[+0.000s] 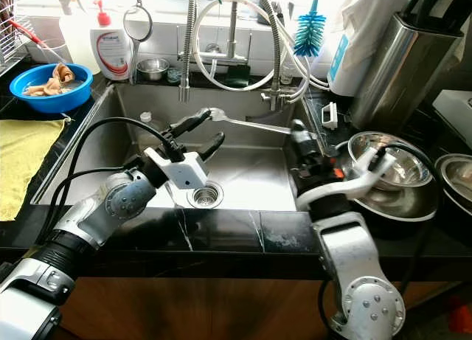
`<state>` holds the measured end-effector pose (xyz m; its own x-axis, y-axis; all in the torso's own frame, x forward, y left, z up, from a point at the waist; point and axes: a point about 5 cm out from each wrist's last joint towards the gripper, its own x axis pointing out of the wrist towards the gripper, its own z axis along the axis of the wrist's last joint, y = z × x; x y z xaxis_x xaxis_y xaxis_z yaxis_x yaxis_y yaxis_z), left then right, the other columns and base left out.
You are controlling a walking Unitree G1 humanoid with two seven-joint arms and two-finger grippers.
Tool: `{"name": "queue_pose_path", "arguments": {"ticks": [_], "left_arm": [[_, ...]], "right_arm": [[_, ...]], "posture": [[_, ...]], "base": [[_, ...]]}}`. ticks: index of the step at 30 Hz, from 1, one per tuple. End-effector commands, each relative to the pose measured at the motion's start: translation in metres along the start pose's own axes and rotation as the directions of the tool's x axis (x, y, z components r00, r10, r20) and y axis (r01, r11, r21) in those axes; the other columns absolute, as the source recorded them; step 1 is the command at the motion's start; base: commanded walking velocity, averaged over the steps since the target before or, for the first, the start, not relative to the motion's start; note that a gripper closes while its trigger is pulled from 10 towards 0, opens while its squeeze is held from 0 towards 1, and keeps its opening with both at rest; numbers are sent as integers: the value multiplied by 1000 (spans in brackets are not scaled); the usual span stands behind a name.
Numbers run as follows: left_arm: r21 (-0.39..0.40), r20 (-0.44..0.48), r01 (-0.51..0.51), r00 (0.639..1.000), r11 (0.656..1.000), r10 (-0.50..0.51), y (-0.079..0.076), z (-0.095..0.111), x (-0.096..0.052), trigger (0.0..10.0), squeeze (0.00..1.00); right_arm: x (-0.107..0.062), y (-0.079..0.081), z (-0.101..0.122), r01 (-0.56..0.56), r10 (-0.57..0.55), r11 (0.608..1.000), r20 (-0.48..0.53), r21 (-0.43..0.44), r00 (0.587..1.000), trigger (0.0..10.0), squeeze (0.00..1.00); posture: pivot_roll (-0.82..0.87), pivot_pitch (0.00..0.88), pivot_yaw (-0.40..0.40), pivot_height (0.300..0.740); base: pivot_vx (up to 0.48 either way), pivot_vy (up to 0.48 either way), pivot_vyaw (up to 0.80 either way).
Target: Kitchen organization
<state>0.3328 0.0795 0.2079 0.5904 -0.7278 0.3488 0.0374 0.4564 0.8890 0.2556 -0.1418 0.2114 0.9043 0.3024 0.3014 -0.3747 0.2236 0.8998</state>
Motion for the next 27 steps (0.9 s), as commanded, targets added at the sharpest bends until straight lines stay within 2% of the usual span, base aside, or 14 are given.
{"name": "queue_pose_path", "arguments": {"ticks": [1, 8, 9, 10, 27], "left_arm": [[17, 9, -8, 1000, 1000, 8, 3, 2, 2, 10000, 0], [21, 2, -21, 1000, 1000, 21, 4, 2, 4, 10000, 0], [21, -1, -23, 1000, 1000, 23, 4, 2, 4, 8980, 0], [20, -5, -24, 1000, 1000, 24, 4, 1, 5, 0, 0], [32, -25, -10, 1000, 999, 11, 2, -1, 4, 0, 0]], "right_arm": [[-24, -22, -50, 137, -120, 976, -104, 167, 987, 10000, 0], [-25, -21, -51, 136, -118, 979, -124, 152, 985, 10000, 0], [-25, -21, -51, 138, -120, 979, -122, 152, 985, 10000, 0], [-25, -21, -51, 137, -120, 979, -116, 153, 986, 10000, 0], [-26, -20, -50, 131, -117, 982, -112, 133, 987, 10000, 0]], "posture": [[7, 0, -112, 719], [3, 0, -110, 719], [2, 0, -109, 719], [2, 0, -109, 719], [1, 0, -109, 719]], "base": [[0, 0, 0], [0, 0, 0], [0, 0, 0], [0, 0, 0], [0, 0, 0]]}}
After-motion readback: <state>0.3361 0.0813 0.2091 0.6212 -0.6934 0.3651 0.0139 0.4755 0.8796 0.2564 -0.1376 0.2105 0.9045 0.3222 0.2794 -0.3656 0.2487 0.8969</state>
